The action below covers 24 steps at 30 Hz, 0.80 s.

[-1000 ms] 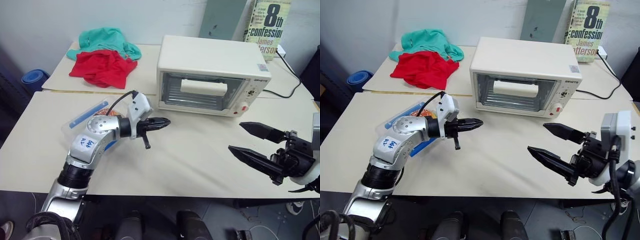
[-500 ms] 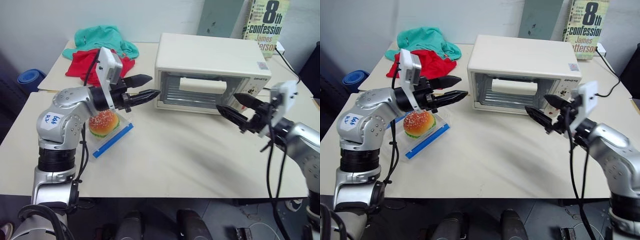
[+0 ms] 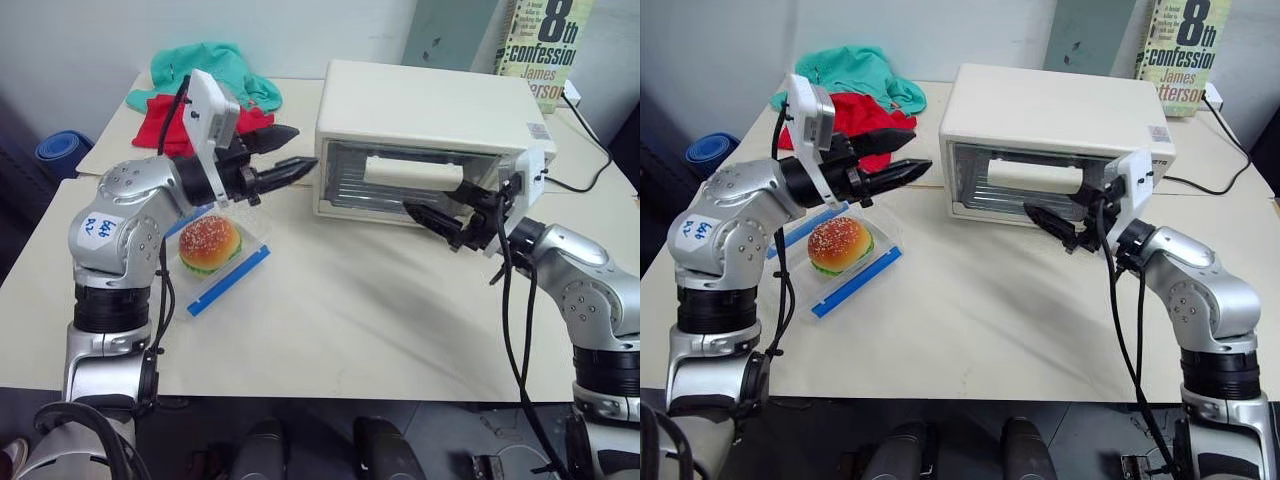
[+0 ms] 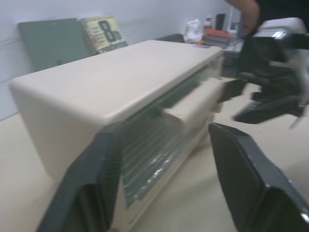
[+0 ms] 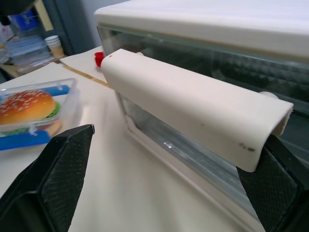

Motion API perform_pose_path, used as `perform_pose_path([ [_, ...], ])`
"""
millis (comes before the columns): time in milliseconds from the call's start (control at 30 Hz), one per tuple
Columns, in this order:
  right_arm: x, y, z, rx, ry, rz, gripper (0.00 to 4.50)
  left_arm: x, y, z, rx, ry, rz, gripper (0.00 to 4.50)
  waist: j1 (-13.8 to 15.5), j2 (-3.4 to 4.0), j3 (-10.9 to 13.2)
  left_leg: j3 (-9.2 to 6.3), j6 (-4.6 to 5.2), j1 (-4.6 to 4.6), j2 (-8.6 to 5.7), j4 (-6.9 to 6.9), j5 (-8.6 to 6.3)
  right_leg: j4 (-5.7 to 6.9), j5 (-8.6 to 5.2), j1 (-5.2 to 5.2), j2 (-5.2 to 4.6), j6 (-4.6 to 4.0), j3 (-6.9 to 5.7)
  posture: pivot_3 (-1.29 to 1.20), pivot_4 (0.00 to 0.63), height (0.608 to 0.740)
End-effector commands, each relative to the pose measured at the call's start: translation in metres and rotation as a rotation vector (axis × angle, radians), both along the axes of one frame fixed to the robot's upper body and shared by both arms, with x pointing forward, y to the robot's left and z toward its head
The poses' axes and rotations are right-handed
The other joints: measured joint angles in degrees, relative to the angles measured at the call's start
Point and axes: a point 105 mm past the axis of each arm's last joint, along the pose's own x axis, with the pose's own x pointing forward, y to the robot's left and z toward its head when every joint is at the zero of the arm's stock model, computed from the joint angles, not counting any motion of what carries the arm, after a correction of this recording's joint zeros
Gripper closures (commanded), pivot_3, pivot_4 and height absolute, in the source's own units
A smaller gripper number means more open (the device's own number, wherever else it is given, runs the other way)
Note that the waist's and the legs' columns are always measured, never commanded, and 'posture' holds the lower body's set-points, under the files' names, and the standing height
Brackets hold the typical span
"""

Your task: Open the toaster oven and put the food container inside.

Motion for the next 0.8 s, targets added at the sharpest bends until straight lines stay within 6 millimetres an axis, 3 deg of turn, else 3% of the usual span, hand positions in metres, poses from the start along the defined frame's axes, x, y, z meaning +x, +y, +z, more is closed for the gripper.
perform_pose_path([
  [33, -0.026, 0.011, 0.016, 0.004, -0.095, 0.104, 0.00, 0.009, -0.003, 0.008, 0.026, -0.054, 0.042, 2.75, -0.2, 0.00, 0.0, 0.00, -0.01, 0.00, 0.02, -0.01, 0.00, 0.00, 0.00, 0.00, 0.04, 0.00, 0.00, 0.00, 0.150, 0.740],
  [200, -0.040, 0.008, 0.008, 0.021, -0.081, 0.103, 0.00, 0.018, -0.024, 0.009, 0.053, -0.082, 0.009, 4.35, -0.1, 0.00, 0.0, 0.03, -0.07, 0.00, 0.07, -0.01, 0.02, 0.00, 0.00, -0.01, 0.16, 0.00, 0.04, 0.00, 0.150, 0.740],
  [233, -0.042, 0.008, 0.006, 0.023, -0.077, 0.100, 0.00, 0.019, -0.029, 0.008, 0.060, -0.084, -0.007, 4.49, -0.1, 0.00, 0.0, 0.02, -0.07, 0.00, 0.08, -0.01, 0.02, -0.01, 0.00, -0.01, 0.17, 0.00, 0.05, 0.00, 0.150, 0.740],
  [467, -0.043, -0.002, -0.004, 0.029, -0.063, 0.024, 0.00, 0.013, -0.060, -0.012, 0.169, -0.060, -0.125, 4.49, -0.1, 0.00, 0.0, 0.11, -0.09, 0.00, 0.09, -0.04, 0.02, -0.02, 0.00, -0.01, 0.25, -0.01, 0.11, 0.00, 0.150, 0.740],
  [667, -0.055, -0.010, -0.005, 0.024, -0.067, -0.011, 0.00, 0.010, -0.055, -0.037, 0.282, -0.027, -0.117, 4.49, 0.1, 0.00, 0.0, 0.09, -0.23, 0.06, 0.12, 0.00, 0.11, 0.01, -0.02, 0.00, 0.32, -0.03, 0.12, 0.00, 0.150, 0.740],
  [800, -0.081, -0.028, -0.013, -0.014, -0.014, -0.058, 0.00, 0.008, -0.051, -0.053, 0.303, 0.017, -0.112, 4.49, 0.1, 0.01, 0.0, 0.05, -0.15, 0.09, 0.12, 0.08, 0.12, 0.04, -0.01, 0.05, 0.31, -0.03, 0.16, 0.00, 0.150, 0.740],
])
